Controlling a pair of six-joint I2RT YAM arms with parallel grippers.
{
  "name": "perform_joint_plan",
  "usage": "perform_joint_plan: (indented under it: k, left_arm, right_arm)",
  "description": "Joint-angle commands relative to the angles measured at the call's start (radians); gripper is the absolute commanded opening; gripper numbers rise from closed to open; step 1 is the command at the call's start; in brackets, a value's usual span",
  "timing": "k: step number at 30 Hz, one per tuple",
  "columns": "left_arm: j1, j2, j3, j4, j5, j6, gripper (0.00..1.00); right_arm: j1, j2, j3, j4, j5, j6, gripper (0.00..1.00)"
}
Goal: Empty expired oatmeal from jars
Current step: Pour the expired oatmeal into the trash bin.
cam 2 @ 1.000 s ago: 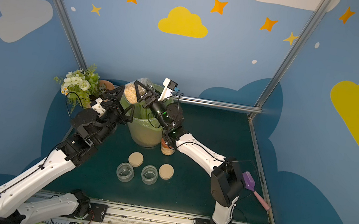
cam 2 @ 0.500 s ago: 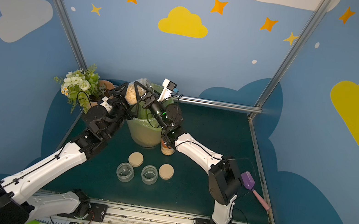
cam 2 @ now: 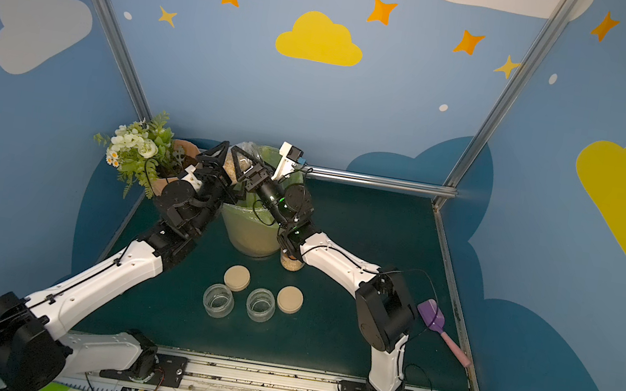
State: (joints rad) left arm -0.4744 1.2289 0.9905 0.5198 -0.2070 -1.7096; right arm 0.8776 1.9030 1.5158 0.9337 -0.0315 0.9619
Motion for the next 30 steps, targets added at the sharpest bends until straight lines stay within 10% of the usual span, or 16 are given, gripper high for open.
perform_joint_plan:
  k: [1,9,18,23,30]
  left_arm:
    - [0.014,0.008,0.015,0.037,0.038,0.016,1.0]
    - [0.014,0.06,0.024,0.079,0.082,0.004,0.98]
    - [0.02,0.093,0.028,0.096,0.094,-0.005,0.58]
    - [0.028,0.114,0.019,0.126,0.09,-0.012,0.41]
    - [0.038,0.154,0.036,0.184,0.118,0.023,0.14]
  right_arm:
    - [-0.008,0.01,0.069,0.061,-0.05,0.033,0.37]
    - [-0.012,0.046,0.097,0.025,-0.087,0.061,0.37]
    - [-0.016,0.052,0.109,-0.032,-0.114,0.06,0.4]
    - [-0.029,0.033,0.097,-0.089,-0.126,0.07,0.74]
    - [-0.047,0.012,0.06,-0.107,-0.114,0.092,0.89]
